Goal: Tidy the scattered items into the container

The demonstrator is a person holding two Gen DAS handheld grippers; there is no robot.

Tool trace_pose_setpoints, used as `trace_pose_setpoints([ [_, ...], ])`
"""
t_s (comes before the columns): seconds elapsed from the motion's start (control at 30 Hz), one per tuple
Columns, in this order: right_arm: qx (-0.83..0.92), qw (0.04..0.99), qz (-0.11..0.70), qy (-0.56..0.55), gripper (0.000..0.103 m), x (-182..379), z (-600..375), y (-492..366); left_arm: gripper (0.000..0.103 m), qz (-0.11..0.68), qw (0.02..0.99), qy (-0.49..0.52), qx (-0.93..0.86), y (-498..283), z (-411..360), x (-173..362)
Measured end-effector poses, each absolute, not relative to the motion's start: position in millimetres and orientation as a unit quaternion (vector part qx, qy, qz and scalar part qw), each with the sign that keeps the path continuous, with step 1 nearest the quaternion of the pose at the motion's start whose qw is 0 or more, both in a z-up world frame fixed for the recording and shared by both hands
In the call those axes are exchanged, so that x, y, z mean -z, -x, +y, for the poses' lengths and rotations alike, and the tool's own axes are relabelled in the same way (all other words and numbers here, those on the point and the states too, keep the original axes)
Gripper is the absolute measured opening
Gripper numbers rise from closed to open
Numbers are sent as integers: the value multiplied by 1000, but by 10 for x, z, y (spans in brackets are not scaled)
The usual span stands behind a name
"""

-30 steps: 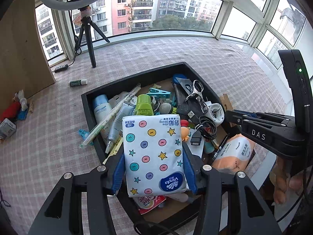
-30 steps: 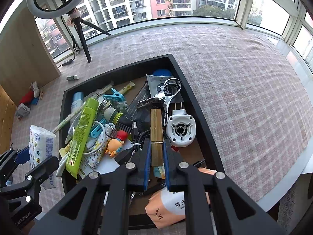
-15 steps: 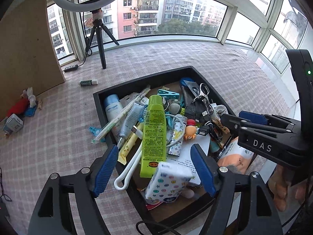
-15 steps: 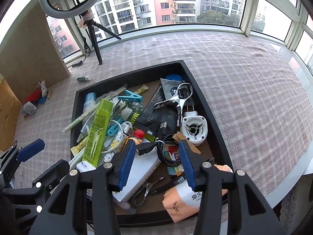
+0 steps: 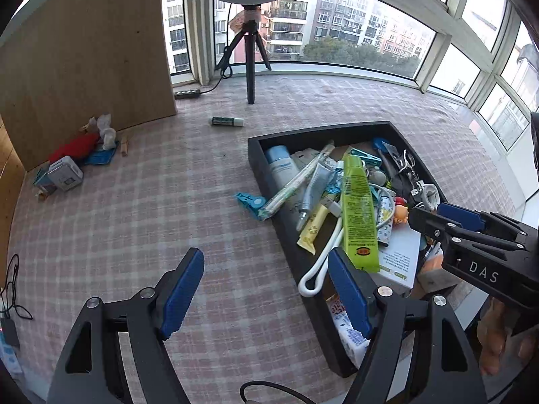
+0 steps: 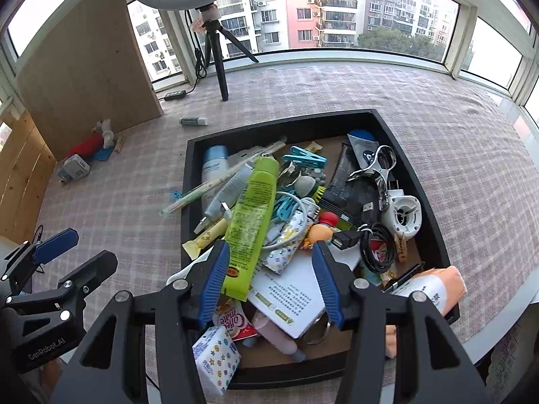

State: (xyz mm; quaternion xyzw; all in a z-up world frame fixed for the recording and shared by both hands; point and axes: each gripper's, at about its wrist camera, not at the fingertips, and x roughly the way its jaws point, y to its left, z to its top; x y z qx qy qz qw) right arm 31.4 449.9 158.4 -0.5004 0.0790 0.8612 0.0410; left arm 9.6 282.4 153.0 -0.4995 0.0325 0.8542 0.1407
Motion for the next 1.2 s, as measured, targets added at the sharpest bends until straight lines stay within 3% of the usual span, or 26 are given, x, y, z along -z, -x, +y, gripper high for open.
trace_pose_setpoints([
  [1.2, -855, -30, 53, 515, 54, -1197, 2121, -148, 76, -5, 57, 521, -852, -38, 592, -1234],
])
